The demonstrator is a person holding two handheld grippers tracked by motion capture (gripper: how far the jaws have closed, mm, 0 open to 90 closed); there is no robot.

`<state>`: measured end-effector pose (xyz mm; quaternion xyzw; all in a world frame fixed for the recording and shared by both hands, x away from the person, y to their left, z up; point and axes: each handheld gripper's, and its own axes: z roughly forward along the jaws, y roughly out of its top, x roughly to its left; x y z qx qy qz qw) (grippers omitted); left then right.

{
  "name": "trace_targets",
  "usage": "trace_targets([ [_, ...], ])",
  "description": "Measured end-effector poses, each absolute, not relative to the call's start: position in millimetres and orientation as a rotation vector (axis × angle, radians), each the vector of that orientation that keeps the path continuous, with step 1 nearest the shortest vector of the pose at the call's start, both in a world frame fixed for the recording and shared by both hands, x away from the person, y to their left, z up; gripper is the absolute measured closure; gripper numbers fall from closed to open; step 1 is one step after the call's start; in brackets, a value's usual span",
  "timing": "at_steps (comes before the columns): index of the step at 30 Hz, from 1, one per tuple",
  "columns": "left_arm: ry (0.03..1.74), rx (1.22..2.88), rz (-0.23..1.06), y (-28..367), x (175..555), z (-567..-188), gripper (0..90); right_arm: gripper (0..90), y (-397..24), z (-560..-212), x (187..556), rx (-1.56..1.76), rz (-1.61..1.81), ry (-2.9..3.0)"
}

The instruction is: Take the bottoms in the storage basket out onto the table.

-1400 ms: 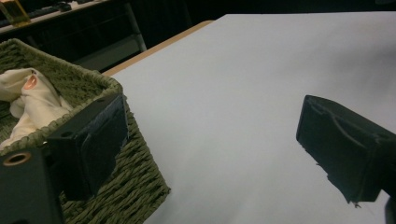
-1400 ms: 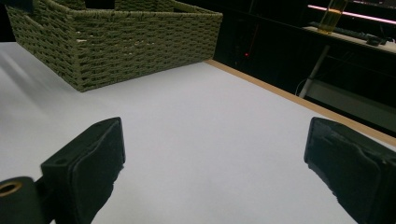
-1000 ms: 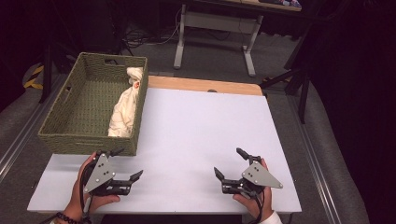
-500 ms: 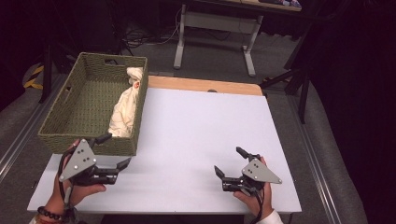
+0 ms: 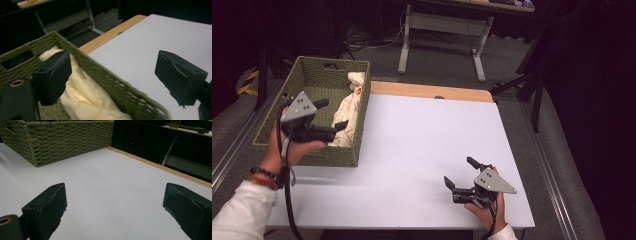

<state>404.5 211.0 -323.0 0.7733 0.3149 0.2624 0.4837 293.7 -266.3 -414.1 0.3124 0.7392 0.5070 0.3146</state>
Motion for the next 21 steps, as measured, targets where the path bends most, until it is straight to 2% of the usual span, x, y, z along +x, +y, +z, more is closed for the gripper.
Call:
trace_targets([
  [1, 0.821, 1.927, 0.618, 212, 432, -324, 14.8, 6.0, -268, -414, 295, 0.836, 1.338, 1.946],
  [2, 0.84, 1.953, 0.639, 211, 442, -325, 14.6, 6.0, -269, -414, 295, 0.841, 1.338, 1.946],
  [7, 0.962, 2.013, 0.653, 211, 480, -332, 14.6, 6.0, -270, -415, 296, 0.838, 1.328, 1.96],
  [10, 1.034, 2.03, 0.618, 212, 502, -338, 15.6, 6.0, -273, -416, 298, 0.86, 1.34, 1.961],
  [11, 1.087, 2.09, 0.589, 209, 514, -342, 15.6, 6.1, -274, -416, 300, 0.881, 1.349, 1.962],
  [14, 1.151, 2.135, 0.581, 206, 525, -345, 16.8, 6.9, -274, -417, 301, 0.893, 1.324, 1.954],
  [21, 1.198, 2.281, 0.44, 188, 549, -362, 14.5, 7.3, -273, -418, 301, 0.894, 1.313, 1.962],
])
